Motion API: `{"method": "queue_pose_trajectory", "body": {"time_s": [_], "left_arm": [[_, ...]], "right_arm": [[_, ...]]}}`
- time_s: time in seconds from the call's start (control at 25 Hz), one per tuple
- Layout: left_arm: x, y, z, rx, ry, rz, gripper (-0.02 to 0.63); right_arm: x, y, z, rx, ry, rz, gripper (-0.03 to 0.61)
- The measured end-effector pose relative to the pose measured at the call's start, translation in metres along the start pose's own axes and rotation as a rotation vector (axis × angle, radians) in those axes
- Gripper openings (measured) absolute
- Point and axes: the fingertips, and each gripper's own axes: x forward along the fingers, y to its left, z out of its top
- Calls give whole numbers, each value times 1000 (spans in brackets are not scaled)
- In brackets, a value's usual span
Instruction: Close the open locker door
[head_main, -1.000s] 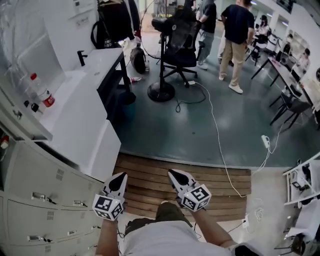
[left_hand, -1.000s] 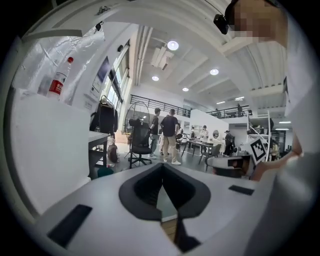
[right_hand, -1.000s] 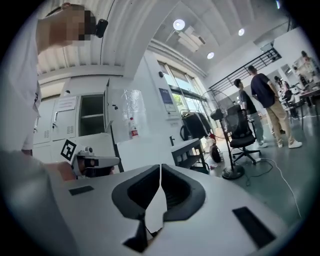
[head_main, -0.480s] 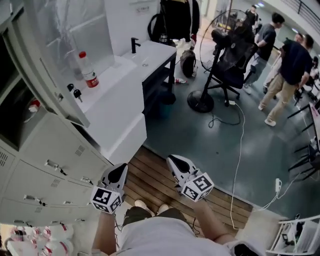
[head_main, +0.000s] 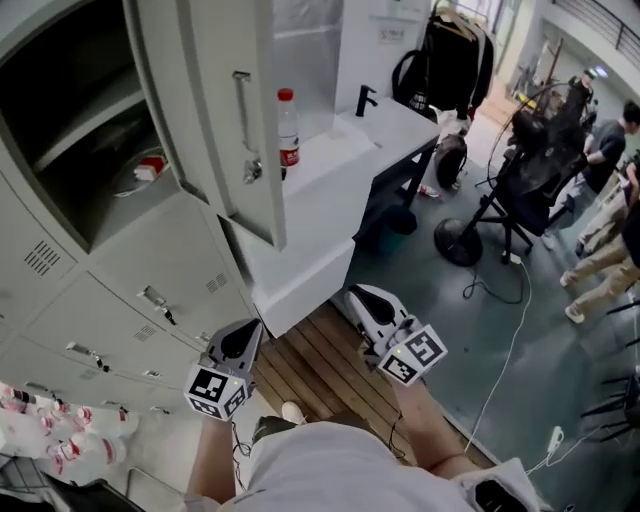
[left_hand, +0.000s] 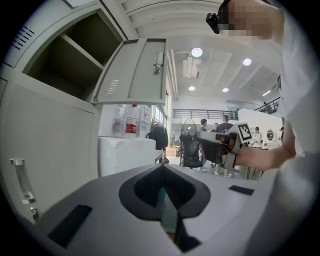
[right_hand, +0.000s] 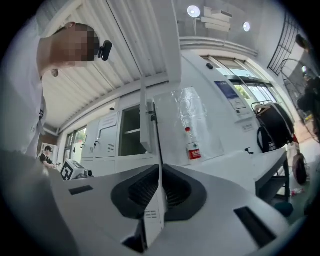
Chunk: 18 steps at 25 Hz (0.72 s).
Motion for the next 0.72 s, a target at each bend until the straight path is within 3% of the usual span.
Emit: {"method": "queue_pose_trajectory", "body": {"time_s": [0.32,0.72], "left_arm": [[-30,54,-6,-12,-8,129,3],[-45,52,-17,-73,6,333,3]], "right_arm": [[75,26,18,-42,-50,209,64],[108,36,45,53,-128,497,141]]}}
